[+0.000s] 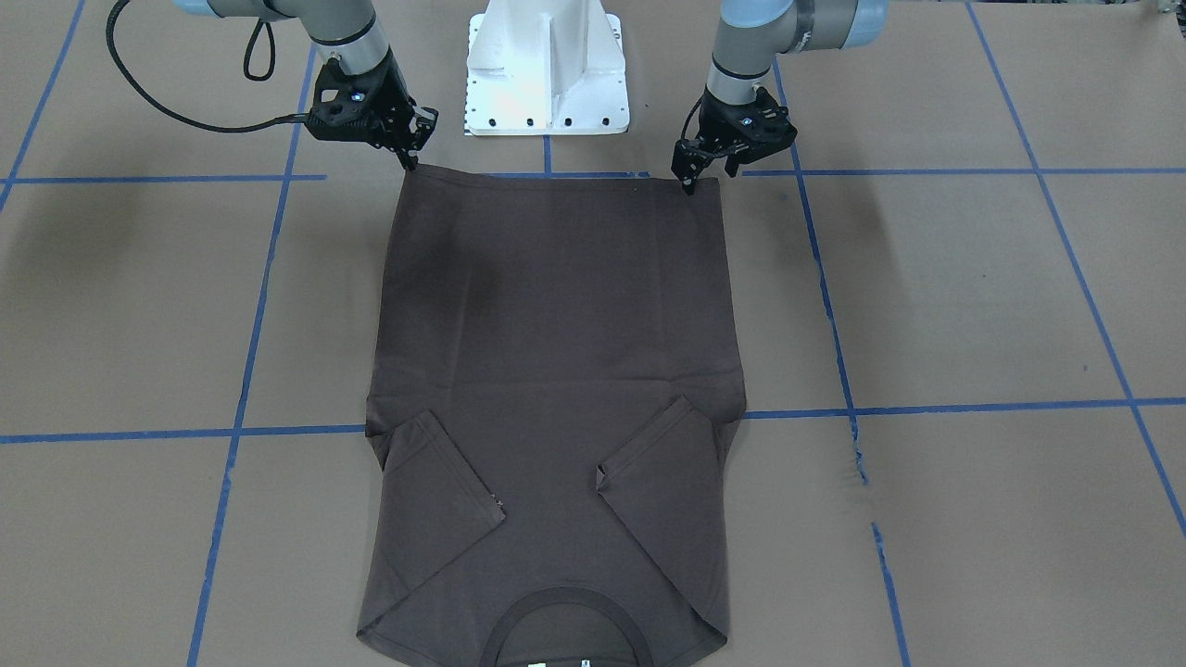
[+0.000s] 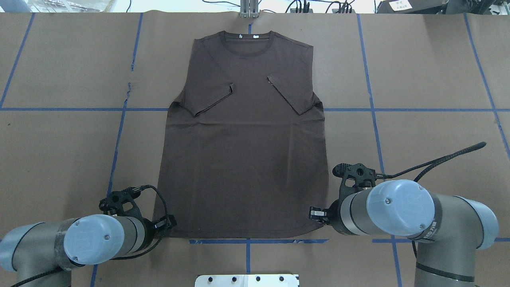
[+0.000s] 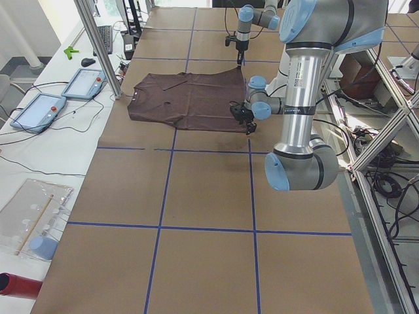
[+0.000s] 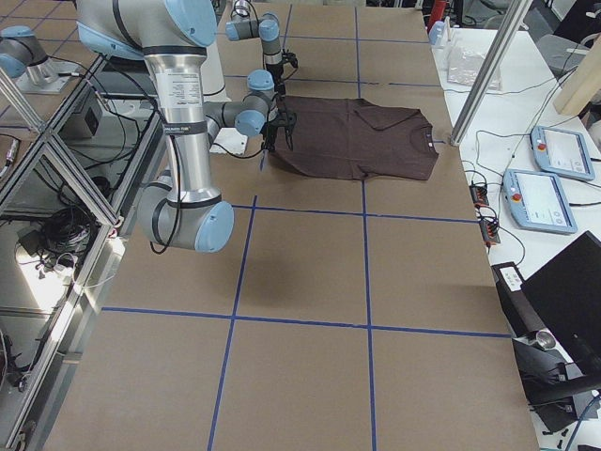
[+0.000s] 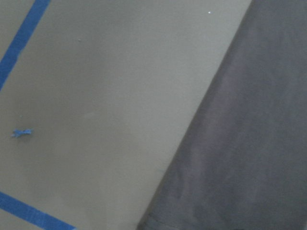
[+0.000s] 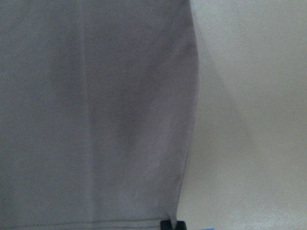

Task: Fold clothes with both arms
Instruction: 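Grasp both hem corners nearest the robot with both grippers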

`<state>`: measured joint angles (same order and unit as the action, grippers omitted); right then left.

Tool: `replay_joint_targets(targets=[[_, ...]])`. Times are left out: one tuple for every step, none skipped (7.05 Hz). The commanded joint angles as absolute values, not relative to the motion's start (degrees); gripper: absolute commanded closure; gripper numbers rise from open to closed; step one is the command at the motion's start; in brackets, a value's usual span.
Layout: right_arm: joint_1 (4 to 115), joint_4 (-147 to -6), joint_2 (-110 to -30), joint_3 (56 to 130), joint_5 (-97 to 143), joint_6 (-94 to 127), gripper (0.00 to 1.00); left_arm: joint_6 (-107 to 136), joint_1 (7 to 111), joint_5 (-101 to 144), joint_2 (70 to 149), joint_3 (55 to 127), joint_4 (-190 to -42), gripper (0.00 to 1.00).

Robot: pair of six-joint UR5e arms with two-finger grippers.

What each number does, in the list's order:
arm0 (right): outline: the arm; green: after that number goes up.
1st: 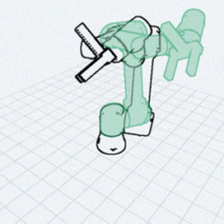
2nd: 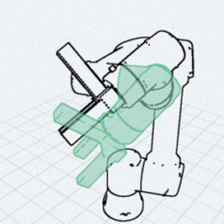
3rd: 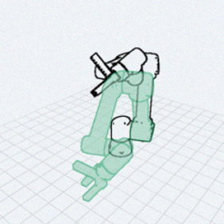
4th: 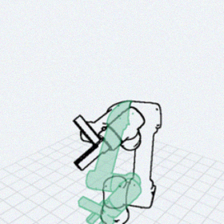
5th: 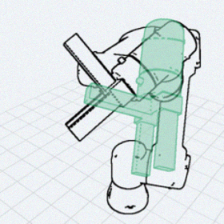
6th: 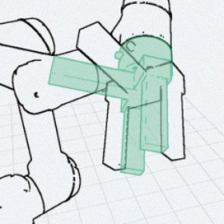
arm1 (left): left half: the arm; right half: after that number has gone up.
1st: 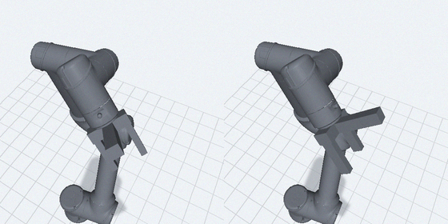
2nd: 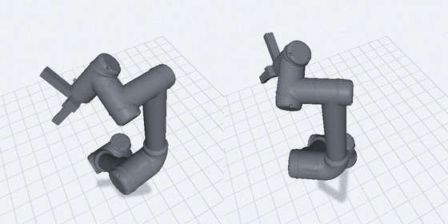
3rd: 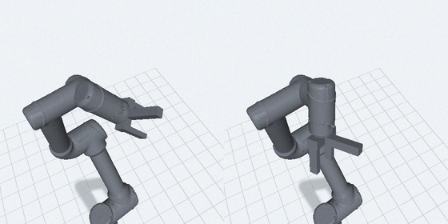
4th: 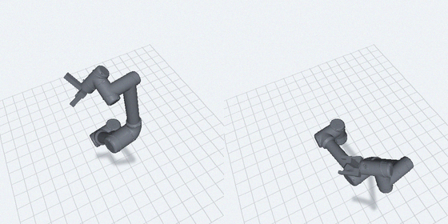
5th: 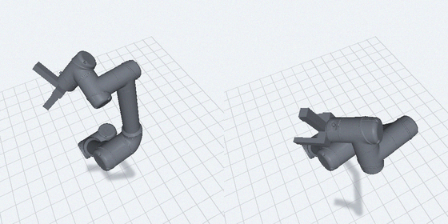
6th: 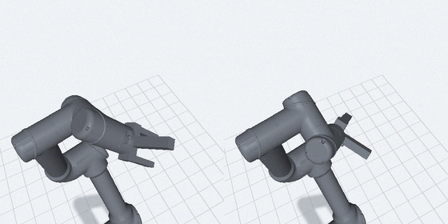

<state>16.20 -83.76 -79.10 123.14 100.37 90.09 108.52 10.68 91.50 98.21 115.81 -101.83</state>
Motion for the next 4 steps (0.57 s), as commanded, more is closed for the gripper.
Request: replay_joint_targets(targets=[[16.6, -83.8, -79.1, 123.1, 100.5, 90.0, 1.00, 108.5, 10.6, 91.5, 98.2, 115.8, -101.3, 0.31], [16.6, -83.8, -79.1, 123.1, 100.4, 90.0, 1.00, 108.8, 10.6, 91.5, 98.3, 115.8, -101.3, 0.47], [16.6, -83.8, -79.1, 123.1, 100.5, 90.0, 1.00, 108.8, 10.6, 91.6, 98.3, 115.9, -101.3, 0.58], [16.6, -83.8, -79.1, 123.1, 100.5, 90.0, 1.00, 108.9, 10.6, 91.6, 98.4, 116.4, -101.3, 0.84]])
